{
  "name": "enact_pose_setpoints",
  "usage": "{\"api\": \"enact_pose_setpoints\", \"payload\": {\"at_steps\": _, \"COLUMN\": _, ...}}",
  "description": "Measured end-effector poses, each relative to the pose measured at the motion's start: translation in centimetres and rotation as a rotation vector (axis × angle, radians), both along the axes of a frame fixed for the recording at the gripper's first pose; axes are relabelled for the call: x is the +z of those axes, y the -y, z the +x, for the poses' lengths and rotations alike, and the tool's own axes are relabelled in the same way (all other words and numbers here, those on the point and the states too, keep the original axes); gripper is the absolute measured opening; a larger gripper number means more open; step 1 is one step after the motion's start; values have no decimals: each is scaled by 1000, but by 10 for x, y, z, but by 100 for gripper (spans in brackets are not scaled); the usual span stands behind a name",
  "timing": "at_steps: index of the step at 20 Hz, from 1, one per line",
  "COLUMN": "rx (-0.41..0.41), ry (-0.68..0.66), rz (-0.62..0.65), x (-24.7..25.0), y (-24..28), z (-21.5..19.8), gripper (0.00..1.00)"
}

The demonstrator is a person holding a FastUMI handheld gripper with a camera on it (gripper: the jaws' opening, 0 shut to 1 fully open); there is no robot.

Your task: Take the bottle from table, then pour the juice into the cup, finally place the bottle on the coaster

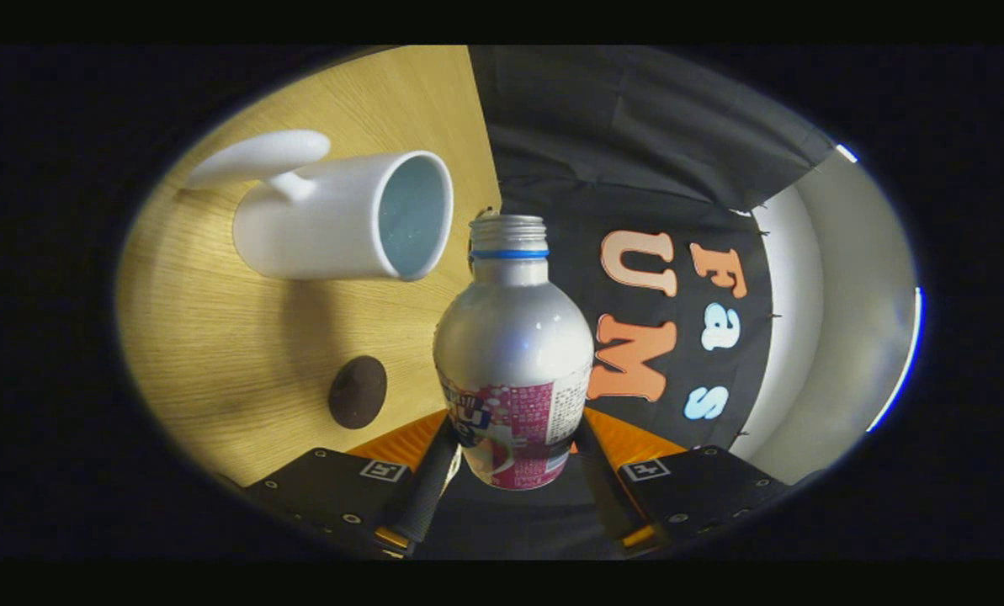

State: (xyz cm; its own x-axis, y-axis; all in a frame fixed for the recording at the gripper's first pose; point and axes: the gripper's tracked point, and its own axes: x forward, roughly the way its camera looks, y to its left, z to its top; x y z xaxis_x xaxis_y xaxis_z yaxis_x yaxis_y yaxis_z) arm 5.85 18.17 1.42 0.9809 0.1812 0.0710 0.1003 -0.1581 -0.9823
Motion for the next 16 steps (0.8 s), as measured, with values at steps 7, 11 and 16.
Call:
{"api": "enact_pose_setpoints", "payload": {"at_steps": 7, "rx": 0, "ry": 9, "rz": -68, "x": 1, "y": -1, "z": 3, "gripper": 77}}
{"api": "enact_pose_setpoints", "payload": {"at_steps": 11, "rx": 0, "ry": 8, "rz": -92, "x": 3, "y": -3, "z": 5, "gripper": 77}}
{"api": "enact_pose_setpoints", "payload": {"at_steps": 16, "rx": 3, "ry": -2, "rz": -118, "x": 4, "y": -4, "z": 5, "gripper": 77}}
